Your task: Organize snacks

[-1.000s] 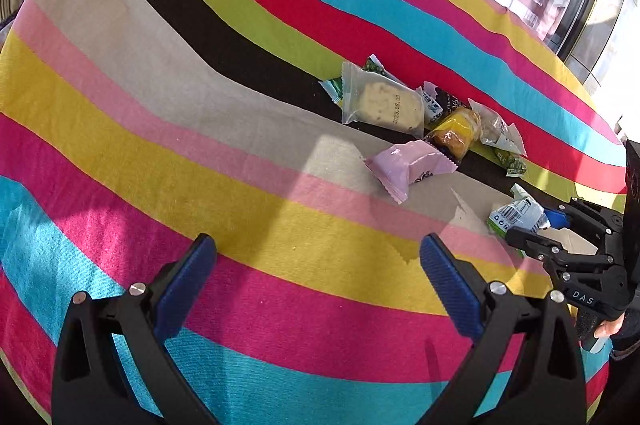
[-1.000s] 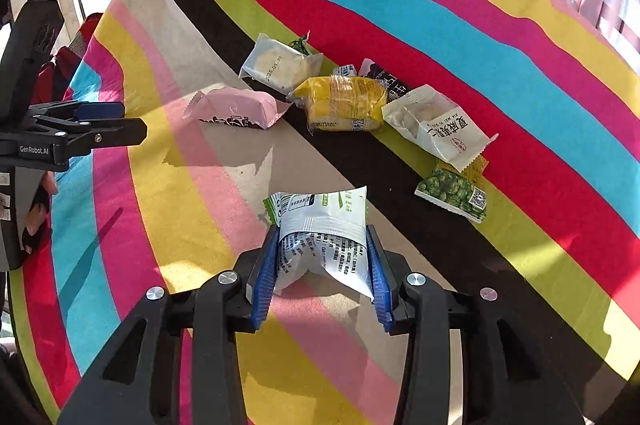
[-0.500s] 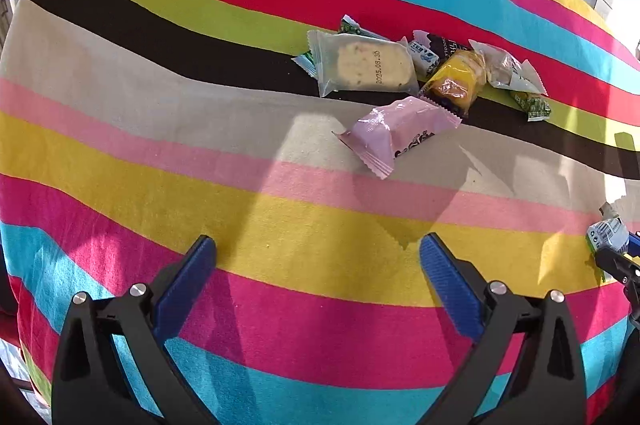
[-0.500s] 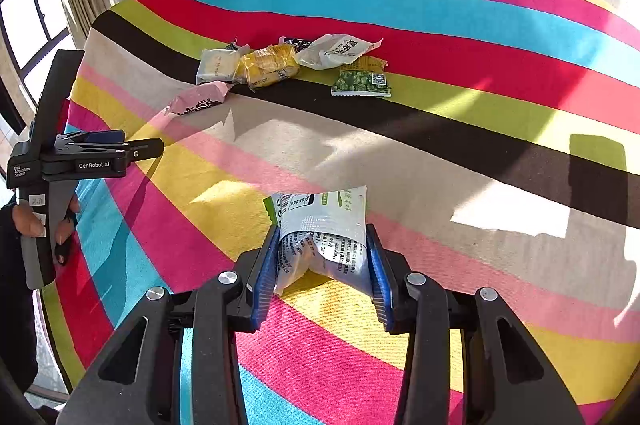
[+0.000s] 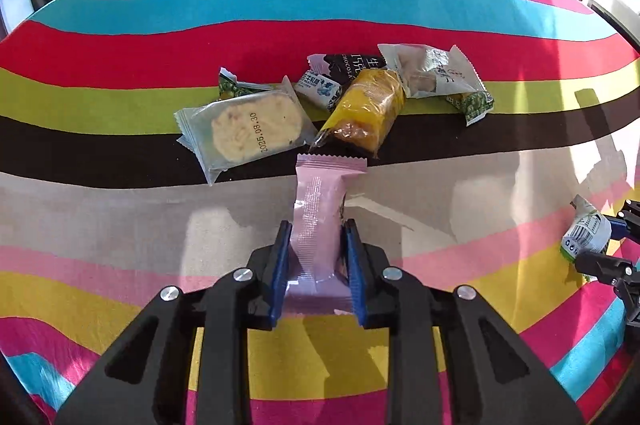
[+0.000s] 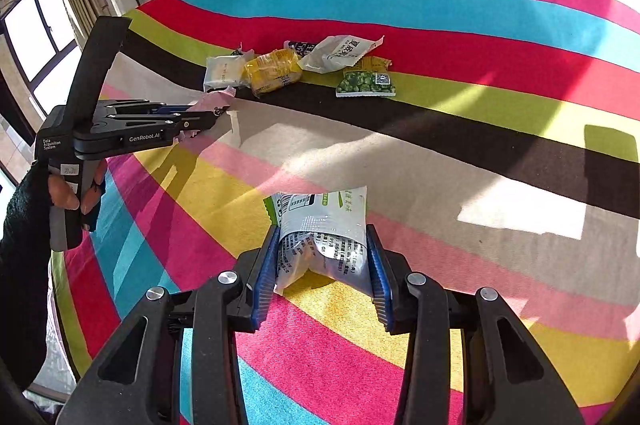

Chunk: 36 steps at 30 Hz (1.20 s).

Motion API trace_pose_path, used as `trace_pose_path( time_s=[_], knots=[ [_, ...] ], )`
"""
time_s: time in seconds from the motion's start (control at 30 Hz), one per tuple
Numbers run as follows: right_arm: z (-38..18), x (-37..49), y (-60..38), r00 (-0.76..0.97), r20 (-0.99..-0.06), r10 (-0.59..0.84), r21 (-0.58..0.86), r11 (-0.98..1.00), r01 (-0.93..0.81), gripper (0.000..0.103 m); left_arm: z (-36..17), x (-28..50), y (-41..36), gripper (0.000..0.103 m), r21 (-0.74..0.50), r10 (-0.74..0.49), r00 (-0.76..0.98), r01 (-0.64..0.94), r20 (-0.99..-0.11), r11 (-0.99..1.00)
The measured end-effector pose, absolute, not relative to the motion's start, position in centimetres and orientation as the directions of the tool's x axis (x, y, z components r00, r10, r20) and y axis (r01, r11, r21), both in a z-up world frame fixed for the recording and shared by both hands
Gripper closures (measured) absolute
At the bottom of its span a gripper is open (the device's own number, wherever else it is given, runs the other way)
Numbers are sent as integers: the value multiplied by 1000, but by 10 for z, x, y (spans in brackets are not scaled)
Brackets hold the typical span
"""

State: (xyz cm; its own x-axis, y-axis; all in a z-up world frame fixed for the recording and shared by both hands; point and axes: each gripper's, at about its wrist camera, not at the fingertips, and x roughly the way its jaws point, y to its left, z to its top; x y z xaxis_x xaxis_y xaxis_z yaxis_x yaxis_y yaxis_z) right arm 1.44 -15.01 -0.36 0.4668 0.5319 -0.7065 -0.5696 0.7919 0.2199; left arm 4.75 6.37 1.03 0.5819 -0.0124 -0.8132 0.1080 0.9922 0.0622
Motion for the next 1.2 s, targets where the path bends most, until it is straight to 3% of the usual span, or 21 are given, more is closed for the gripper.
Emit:
trace_pose_path(
  time_s=[0.33, 0.6, 0.93, 1.03, 1.2],
  knots=[
    [-4, 14, -150, 476, -709, 521, 209, 800, -563, 62, 10, 26, 48, 77, 135, 55, 640, 77, -766, 988],
    [-3, 13, -145, 487, -719, 496, 174, 807, -565, 62, 9, 31, 29, 77, 281, 168, 656, 69, -736, 957],
    [-2, 10, -143, 503, -723, 473, 142, 814, -563, 63, 18, 24, 56, 78, 94, 39, 656, 48, -754, 994],
    [1, -7, -131, 521, -725, 450, 83, 808, -583, 63, 25, 5, 53, 79, 86, 27, 678, 53, -735, 995],
    [22, -46, -112, 527, -678, 513, 109, 779, -618, 63, 40, -28, 57, 82, 81, 38, 721, 25, -692, 996]
  ],
)
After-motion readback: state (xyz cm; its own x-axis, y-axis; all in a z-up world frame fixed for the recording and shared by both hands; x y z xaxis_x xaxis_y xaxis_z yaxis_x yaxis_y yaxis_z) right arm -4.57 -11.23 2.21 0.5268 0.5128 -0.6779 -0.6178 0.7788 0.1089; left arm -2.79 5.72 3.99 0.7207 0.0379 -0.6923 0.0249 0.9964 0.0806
